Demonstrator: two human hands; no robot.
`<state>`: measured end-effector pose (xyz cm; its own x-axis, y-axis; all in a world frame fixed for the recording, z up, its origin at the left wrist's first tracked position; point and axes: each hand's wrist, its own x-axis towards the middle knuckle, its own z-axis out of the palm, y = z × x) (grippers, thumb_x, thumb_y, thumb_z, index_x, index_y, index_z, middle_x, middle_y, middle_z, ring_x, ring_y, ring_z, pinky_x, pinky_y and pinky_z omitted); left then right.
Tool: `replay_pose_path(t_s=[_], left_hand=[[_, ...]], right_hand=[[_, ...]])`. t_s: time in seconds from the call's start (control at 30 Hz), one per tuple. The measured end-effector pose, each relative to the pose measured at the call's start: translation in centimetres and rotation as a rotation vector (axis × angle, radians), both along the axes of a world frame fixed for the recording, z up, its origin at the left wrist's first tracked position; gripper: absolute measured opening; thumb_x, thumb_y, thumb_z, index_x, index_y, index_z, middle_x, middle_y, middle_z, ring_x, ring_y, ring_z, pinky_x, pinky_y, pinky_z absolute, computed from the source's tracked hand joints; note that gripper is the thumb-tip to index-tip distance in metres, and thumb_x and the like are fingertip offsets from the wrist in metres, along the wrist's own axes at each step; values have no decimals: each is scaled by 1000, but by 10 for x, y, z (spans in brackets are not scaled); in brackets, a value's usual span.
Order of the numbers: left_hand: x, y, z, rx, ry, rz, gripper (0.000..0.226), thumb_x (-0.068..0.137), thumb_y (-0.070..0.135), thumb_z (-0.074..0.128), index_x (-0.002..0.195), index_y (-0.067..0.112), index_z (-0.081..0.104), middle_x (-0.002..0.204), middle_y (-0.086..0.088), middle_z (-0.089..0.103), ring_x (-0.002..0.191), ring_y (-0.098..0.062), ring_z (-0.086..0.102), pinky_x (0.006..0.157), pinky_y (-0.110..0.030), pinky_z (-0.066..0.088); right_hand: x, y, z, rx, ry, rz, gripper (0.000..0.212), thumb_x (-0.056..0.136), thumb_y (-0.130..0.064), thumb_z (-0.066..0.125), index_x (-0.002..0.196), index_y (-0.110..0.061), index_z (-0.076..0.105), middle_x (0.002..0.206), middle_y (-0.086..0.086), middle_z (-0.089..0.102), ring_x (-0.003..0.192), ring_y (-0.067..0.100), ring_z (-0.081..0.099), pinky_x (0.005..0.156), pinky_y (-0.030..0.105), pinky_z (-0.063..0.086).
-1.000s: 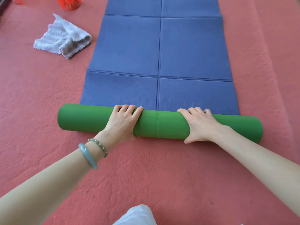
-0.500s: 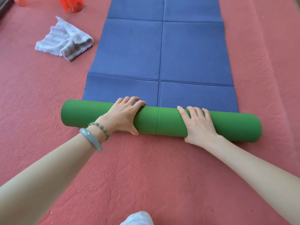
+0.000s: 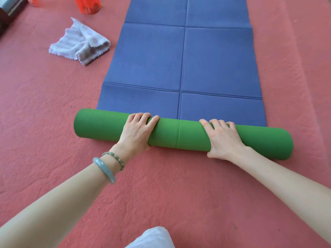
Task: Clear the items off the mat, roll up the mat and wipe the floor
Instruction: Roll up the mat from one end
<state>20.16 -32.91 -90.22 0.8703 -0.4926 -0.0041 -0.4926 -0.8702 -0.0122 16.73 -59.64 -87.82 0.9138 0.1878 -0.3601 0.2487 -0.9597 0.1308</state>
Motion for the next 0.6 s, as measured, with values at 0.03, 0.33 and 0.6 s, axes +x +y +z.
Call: replay_pose_path(t_s=[0.03, 0.33, 0.6], left_hand=[[-6, 2, 0, 0, 5, -6, 106, 25, 34, 89, 123, 16, 53, 106, -8, 61, 94, -31, 59, 87, -41, 45], [-52, 18, 2, 60, 89, -61, 106, 19, 43, 83, 118, 19, 53, 100, -4, 61, 85, -27, 59, 78, -38, 47], [-9, 5, 25, 198, 419, -94, 95, 44, 48, 77, 127, 29, 36, 106, 3, 49, 95, -22, 52, 79, -33, 38]], right_hand=[[-6, 1, 1, 1, 11, 5, 106, 64, -42, 73, 146, -22, 10, 132, 4, 40, 121, 25, 40, 103, 42, 30], [-53, 8, 6, 42, 138, 53, 103, 66, -43, 69, 147, -22, 8, 131, 1, 39, 120, 22, 40, 100, 40, 30], [-31, 2, 14, 126, 212, 24, 118, 62, -48, 73, 148, -28, -6, 142, 1, 31, 135, 21, 27, 115, 49, 9]])
